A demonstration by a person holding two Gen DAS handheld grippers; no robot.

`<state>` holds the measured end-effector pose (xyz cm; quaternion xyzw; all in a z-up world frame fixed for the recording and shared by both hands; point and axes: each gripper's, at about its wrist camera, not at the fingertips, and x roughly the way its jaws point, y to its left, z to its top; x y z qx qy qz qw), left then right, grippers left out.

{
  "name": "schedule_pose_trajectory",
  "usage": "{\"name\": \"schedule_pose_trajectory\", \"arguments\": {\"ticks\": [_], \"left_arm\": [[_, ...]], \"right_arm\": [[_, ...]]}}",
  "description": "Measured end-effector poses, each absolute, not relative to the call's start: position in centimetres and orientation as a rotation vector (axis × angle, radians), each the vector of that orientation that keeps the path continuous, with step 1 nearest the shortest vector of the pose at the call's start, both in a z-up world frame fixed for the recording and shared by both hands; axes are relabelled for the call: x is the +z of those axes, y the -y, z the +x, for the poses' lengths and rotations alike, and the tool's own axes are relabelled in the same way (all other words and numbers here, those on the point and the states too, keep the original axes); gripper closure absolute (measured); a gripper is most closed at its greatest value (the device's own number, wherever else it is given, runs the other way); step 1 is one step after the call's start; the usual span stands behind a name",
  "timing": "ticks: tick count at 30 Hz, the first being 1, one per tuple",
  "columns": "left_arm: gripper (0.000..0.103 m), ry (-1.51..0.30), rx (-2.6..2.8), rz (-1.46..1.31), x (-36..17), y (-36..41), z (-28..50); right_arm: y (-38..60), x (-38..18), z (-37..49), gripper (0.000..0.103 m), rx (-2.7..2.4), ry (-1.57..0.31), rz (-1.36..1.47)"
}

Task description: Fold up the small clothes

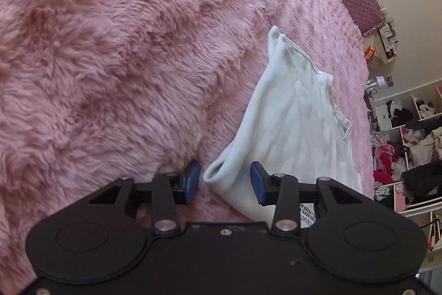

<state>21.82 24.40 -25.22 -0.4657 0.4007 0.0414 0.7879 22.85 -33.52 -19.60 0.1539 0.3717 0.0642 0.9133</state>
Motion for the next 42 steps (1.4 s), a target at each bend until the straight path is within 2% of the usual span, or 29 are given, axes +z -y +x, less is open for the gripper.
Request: {"name": "schedule_pose_trajectory", "arguments": {"ticks": [2, 3, 4, 5, 11, 15, 16, 18, 21, 22, 23, 28, 35, 38, 42], "left_arm": [[0.069, -0.86, 0.071, -1.02, -25.3, -24.0, 22.2], [0.069, -0.865, 0.067, -1.013, -25.2, -23.7, 22.4], [0.082, -0.869, 0.076, -0.994, -25.0, -23.5, 22.5], [0.098, -0.876, 0.065, -0.977, -24.7, -23.3, 22.8], [0.098, -0.836, 0.016, -0.854, -20.5, -23.4, 22.6], [0.095, -0.964, 0.054, -0.731, -23.3, -22.5, 23.8], [0.088, -0.98, 0.062, -0.723, -24.4, -22.4, 23.8], [0.087, -0.967, 0.058, -0.768, -25.0, -23.0, 23.4], [0.084, -0.927, 0.1, -0.778, -22.9, -24.0, 22.4], [0.079, -0.909, 0.13, -0.747, -21.8, -24.0, 22.0], [0.076, -0.885, 0.137, -0.735, -20.8, -24.0, 21.6], [0.075, -0.802, -0.036, -0.72, -17.3, -20.2, 23.8], [0.073, -0.801, -0.215, -0.652, -20.0, -10.0, 30.7], [0.073, -0.852, -0.173, -0.604, -22.0, -9.2, 32.4], [0.071, -0.836, -0.132, -0.666, -23.5, -13.1, 31.4]], "right_arm": [[33.0, -20.0, 23.3, 0.054, 0.112, -0.781, 0.299], [32.8, -20.1, 23.4, 0.057, 0.111, -0.787, 0.298], [32.7, -20.3, 23.4, 0.078, 0.097, -0.786, 0.299], [32.7, -20.4, 23.5, 0.089, 0.093, -0.795, 0.312], [33.1, -17.2, 21.6, 0.098, 0.078, -0.732, 0.311], [34.8, -20.0, 22.4, 0.1, 0.032, -0.823, 0.305], [35.1, -20.9, 22.4, 0.1, 0.029, -0.837, 0.312], [35.6, -21.7, 21.8, 0.1, 0.036, -0.828, 0.353], [35.4, -20.3, 20.8, 0.089, 0.0, -0.797, 0.345], [34.8, -19.3, 20.3, 0.083, -0.02, -0.761, 0.315], [33.9, -18.2, 20.0, 0.083, -0.024, -0.713, 0.267], [25.9, -14.8, 21.8, 0.083, 0.213, -0.582, 0.169], [14.7, -19.2, 26.3, 0.083, 0.386, -0.63, 0.192], [14.4, -20.9, 27.2, 0.084, 0.351, -0.675, 0.18], [19.9, -20.9, 26.8, 0.087, 0.231, -0.678, 0.21]]}}
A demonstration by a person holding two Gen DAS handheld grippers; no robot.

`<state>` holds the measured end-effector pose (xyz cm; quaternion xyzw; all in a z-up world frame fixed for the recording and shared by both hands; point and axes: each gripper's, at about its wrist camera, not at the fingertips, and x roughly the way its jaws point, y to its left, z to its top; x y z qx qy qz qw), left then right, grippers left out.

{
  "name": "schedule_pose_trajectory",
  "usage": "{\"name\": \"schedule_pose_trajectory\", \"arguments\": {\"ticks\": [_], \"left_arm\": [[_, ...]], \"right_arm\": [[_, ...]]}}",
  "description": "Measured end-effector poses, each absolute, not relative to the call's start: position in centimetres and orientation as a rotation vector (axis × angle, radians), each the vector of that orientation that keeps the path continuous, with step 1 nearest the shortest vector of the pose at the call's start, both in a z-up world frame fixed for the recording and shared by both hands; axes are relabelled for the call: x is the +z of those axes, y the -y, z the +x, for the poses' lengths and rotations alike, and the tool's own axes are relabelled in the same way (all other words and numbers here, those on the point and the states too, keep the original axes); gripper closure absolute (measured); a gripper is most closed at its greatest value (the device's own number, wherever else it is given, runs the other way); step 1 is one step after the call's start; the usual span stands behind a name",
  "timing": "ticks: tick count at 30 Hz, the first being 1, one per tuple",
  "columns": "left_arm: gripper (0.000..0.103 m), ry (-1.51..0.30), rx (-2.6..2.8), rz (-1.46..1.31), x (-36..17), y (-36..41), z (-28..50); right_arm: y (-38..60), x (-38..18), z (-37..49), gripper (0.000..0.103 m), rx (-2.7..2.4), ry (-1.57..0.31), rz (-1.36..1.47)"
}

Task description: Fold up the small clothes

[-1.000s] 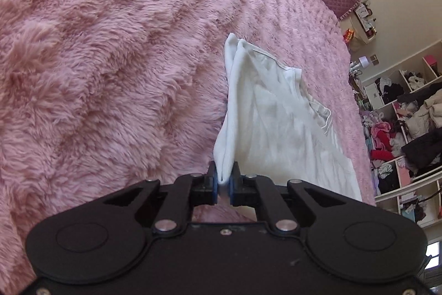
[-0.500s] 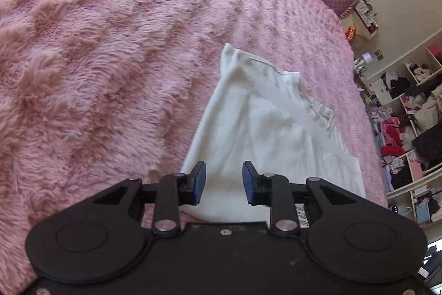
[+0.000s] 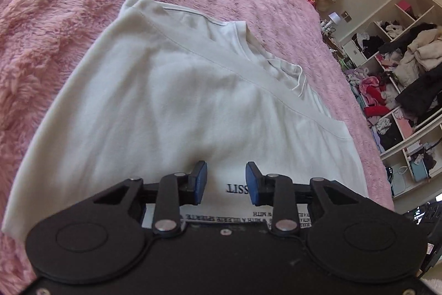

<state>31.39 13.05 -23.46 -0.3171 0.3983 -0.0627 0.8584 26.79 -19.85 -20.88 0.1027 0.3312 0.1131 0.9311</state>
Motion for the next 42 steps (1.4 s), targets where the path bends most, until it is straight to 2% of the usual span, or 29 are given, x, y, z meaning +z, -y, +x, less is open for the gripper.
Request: {"name": "schedule_pose_trajectory", "arguments": {"ticks": [1, 7, 8, 11, 13, 17, 25, 33, 36, 37, 42], "left_arm": [[0.073, -0.827, -0.127, -0.688, -23.7, -15.0, 30.6], [0.075, -0.801, 0.055, -0.707, -24.1, -21.9, 27.1], [0.078, -0.797, 0.064, -0.725, -24.3, -22.8, 26.7], [0.078, -0.8, 0.049, -0.824, -24.1, -24.2, 26.7], [0.068, -0.757, 0.027, -0.772, -22.1, -23.4, 27.4], [0.065, -0.735, -0.109, -0.669, -19.8, -19.3, 32.4], [0.065, -0.845, -0.209, -0.542, -22.1, -12.5, 41.5], [0.061, -0.797, -0.055, -0.517, -22.7, -19.6, 40.5], [0.06, -0.787, -0.083, -0.597, -24.2, -21.1, 40.3], [0.06, -0.788, -0.082, -0.597, -24.7, -21.0, 40.3], [0.06, -0.77, -0.065, -0.545, -25.5, -20.0, 40.9]], "right_arm": [[21.8, -20.9, 26.5, 0.097, 0.2, -0.674, 0.215], [31.0, -21.5, 25.3, 0.103, 0.036, -0.687, 0.233], [31.7, -21.6, 25.1, 0.103, 0.044, -0.689, 0.262], [31.5, -20.9, 25.2, 0.103, 0.017, -0.71, 0.276], [29.9, -19.4, 25.6, 0.092, 0.038, -0.665, 0.259], [24.9, -18.0, 29.4, 0.092, 0.223, -0.621, 0.256], [16.7, -21.2, 36.4, 0.092, 0.4, -0.684, 0.254], [27.6, -20.7, 37.3, 0.092, 0.137, -0.626, 0.236], [31.9, -21.0, 37.5, 0.094, 0.059, -0.629, 0.298], [32.7, -21.4, 37.6, 0.099, 0.065, -0.642, 0.336], [31.0, -22.8, 37.6, 0.1, 0.047, -0.647, 0.244]]}}
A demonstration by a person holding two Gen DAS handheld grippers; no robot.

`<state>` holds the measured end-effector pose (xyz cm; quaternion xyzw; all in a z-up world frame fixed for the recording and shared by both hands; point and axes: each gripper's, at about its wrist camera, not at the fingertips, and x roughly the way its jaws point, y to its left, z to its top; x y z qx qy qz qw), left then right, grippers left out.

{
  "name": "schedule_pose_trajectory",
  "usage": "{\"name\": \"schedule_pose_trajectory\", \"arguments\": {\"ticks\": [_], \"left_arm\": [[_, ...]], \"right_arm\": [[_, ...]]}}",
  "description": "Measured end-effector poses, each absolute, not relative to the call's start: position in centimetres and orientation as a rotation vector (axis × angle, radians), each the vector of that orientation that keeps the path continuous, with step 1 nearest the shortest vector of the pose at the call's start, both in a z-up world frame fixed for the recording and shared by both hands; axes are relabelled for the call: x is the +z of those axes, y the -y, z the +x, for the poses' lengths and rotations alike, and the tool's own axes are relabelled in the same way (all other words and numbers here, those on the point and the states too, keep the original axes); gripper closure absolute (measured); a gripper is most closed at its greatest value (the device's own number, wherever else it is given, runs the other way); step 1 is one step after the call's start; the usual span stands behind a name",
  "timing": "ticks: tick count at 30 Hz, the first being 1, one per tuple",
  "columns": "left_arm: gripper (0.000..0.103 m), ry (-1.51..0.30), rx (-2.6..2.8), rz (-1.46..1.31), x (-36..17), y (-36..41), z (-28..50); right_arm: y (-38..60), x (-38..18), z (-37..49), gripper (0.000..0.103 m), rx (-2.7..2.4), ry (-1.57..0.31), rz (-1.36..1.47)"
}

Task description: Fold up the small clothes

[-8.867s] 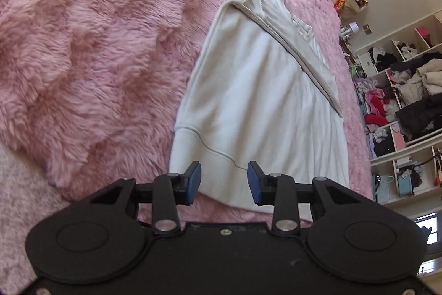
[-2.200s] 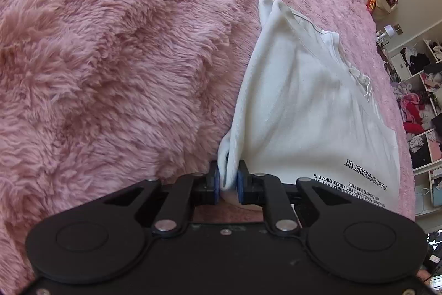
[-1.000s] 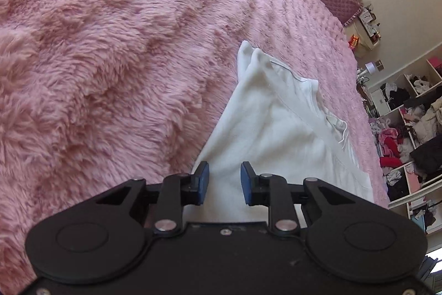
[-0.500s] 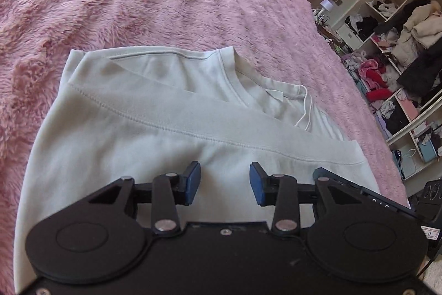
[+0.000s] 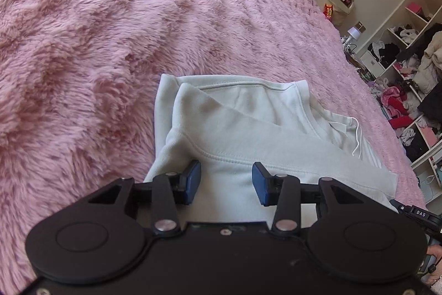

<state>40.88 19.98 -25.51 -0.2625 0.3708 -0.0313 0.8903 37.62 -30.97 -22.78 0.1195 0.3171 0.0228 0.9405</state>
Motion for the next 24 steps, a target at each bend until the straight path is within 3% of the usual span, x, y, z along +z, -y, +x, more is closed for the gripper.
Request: {"name": "schedule_pose_trajectory", "arguments": {"ticks": [5, 7, 11, 18, 24], "left_arm": [[0.062, -0.808, -0.053, -0.569, -23.2, -20.6, 40.2], [0.063, -0.791, -0.047, -0.514, -20.7, -19.8, 38.1], [0.059, -0.75, -0.139, -0.421, -17.4, -16.4, 31.5], [0.057, -0.842, -0.15, -0.384, -22.4, -10.8, 23.9], [0.057, -0.825, -0.03, -0.444, -22.4, -14.8, 21.3]], "right_arm": [[30.5, -20.9, 37.2, 0.099, 0.016, -0.675, 0.227], [29.4, -18.8, 35.5, 0.09, 0.029, -0.639, 0.219], [24.6, -16.5, 28.8, 0.09, 0.219, -0.575, 0.236], [15.8, -21.7, 21.9, 0.09, 0.396, -0.687, 0.195], [23.6, -21.3, 20.5, 0.088, 0.168, -0.676, 0.294]]}}
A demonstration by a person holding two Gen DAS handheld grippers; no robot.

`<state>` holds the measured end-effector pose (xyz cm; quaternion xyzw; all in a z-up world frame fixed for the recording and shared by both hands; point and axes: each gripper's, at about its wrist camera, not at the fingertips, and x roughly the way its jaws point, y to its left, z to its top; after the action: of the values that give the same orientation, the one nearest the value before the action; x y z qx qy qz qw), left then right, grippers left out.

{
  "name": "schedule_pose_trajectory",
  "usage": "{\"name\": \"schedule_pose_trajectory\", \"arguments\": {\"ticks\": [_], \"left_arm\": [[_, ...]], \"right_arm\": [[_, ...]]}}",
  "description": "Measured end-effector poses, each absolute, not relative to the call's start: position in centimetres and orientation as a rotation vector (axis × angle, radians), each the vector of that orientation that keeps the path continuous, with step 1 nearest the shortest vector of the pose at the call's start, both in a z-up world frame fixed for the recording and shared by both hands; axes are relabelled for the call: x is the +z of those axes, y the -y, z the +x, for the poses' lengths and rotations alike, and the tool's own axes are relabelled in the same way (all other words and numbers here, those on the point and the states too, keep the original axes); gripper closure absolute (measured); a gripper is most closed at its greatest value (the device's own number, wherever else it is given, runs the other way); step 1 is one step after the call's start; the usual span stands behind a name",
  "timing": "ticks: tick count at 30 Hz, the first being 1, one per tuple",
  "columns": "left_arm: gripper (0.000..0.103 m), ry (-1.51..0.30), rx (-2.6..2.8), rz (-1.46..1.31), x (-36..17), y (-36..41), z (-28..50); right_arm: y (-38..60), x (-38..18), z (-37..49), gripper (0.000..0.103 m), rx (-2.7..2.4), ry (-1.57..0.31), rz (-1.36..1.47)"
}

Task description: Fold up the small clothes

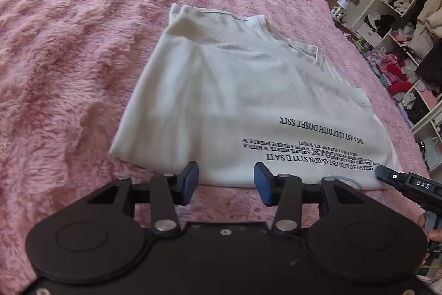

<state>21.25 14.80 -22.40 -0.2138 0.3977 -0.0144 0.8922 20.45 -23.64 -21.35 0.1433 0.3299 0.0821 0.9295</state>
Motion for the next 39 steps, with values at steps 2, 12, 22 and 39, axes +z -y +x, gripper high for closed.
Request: {"name": "schedule_pose_trajectory", "arguments": {"ticks": [2, 12, 22, 39], "left_arm": [[0.057, -0.82, 0.024, -0.441, -22.2, -16.0, 20.5], [0.057, -0.826, 0.097, -0.562, -25.0, -19.3, 19.2], [0.057, -0.815, 0.085, -0.597, -25.2, -19.6, 18.6], [0.053, -0.631, 0.146, -0.814, -24.7, -18.4, 14.8]], "right_arm": [[27.1, -20.9, 19.9, 0.086, 0.075, -0.663, 0.266], [29.0, -22.0, 18.2, 0.083, -0.097, -0.642, 0.175], [13.6, -19.7, 18.8, 0.084, 0.186, -0.607, 0.087], [11.4, -24.3, 18.6, 0.084, 0.107, -0.707, 0.06]]}}
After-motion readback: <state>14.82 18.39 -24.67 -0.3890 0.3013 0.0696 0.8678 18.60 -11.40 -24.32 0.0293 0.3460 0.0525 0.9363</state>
